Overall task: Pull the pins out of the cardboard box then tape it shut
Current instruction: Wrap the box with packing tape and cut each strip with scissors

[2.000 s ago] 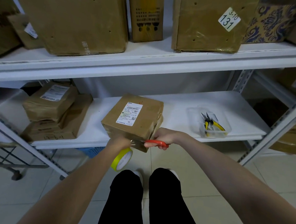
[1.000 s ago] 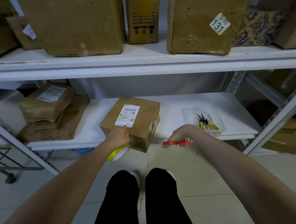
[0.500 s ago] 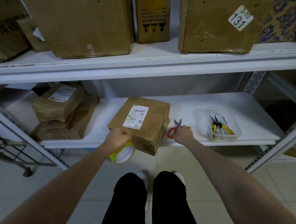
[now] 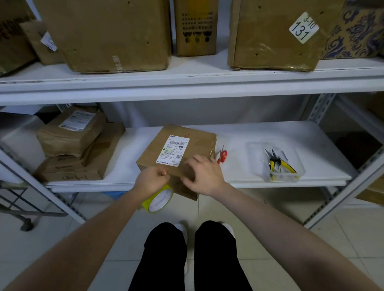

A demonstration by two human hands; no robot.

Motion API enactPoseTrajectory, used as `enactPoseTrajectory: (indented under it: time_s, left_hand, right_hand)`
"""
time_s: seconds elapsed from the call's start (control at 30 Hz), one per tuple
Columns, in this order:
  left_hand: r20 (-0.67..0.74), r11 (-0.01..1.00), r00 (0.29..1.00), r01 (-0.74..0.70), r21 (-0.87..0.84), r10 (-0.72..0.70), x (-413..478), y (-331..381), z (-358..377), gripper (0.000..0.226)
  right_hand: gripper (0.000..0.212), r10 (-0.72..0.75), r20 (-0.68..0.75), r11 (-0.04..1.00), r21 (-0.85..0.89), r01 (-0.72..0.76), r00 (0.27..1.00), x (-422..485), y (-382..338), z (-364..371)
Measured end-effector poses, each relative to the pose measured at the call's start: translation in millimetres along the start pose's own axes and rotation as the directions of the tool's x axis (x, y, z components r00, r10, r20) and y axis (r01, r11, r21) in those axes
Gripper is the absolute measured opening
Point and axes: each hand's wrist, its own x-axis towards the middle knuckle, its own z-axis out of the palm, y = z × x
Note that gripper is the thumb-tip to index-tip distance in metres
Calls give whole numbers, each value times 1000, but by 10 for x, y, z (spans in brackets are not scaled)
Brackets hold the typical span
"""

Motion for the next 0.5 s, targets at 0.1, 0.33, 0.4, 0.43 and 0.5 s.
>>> enactPoseTrajectory:
  time_s: [0.1,0.33,0.4,0.43,0.5]
  left_hand:
    - [5,1000,1000,-5,-18,5,-32,14,5,29]
    - [-29,991,998,54,-122,-58,-56,6,-38,30]
    - [38,981,996,90,-171,-85,-56,7,-52,28]
    - [87,972,992,111,-207,-95,-52,12,-48,28]
    - [154,936,981,159,-313,-115,-46,24,-32,26]
  right_hand:
    - [40,1,35,986,-168,5,999,-14,-87,67]
    - [46,22,-18,961,-274,-26,1000,67,-202,165]
    - [38,-50,-20,977,-209,44,999,75,-135,124]
    - [33,-74,-26,986,-154,69,997,78,-85,98]
    - [29,-17,-11,999,-38,16,1000,76,26,30]
